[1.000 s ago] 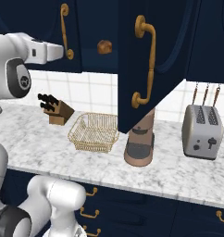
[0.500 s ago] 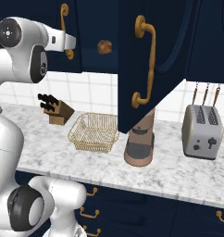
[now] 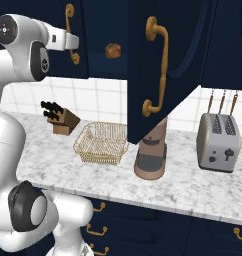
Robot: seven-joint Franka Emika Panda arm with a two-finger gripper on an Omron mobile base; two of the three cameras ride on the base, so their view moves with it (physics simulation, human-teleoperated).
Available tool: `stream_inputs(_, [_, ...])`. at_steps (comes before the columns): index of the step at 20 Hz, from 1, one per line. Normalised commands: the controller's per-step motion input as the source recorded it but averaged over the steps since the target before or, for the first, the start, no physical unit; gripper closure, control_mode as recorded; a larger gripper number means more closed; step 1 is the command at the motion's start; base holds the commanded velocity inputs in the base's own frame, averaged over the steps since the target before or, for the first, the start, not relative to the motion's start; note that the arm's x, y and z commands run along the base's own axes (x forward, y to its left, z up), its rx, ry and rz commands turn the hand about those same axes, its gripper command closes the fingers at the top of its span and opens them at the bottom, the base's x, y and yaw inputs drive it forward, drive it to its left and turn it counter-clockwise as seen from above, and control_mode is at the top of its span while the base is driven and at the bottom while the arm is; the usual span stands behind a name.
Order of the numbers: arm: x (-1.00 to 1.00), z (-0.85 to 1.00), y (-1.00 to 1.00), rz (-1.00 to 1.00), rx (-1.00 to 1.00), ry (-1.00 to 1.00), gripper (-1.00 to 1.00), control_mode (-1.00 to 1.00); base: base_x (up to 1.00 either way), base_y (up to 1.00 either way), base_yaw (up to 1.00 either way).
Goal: Open the cabinet, pick up the bread from the cabinet and place it in the basket. Then move the basket to the dining counter.
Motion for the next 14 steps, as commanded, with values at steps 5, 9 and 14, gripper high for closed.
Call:
stream_inputs(5, [0.50, -0.05, -0.16, 0.00, 0.00, 0.00, -1.00, -1.00, 0.00, 0.00, 0.00])
stream_inputs(9, [0.53, -0.11, -0.01, 0.00, 0.00, 0.01, -1.00, -1.00, 0.00, 0.00, 0.00])
stream_inputs(14, [0.45, -0.20, 0.03, 0.00, 0.00, 0.00, -1.00, -1.00, 0.00, 0.00, 0.00])
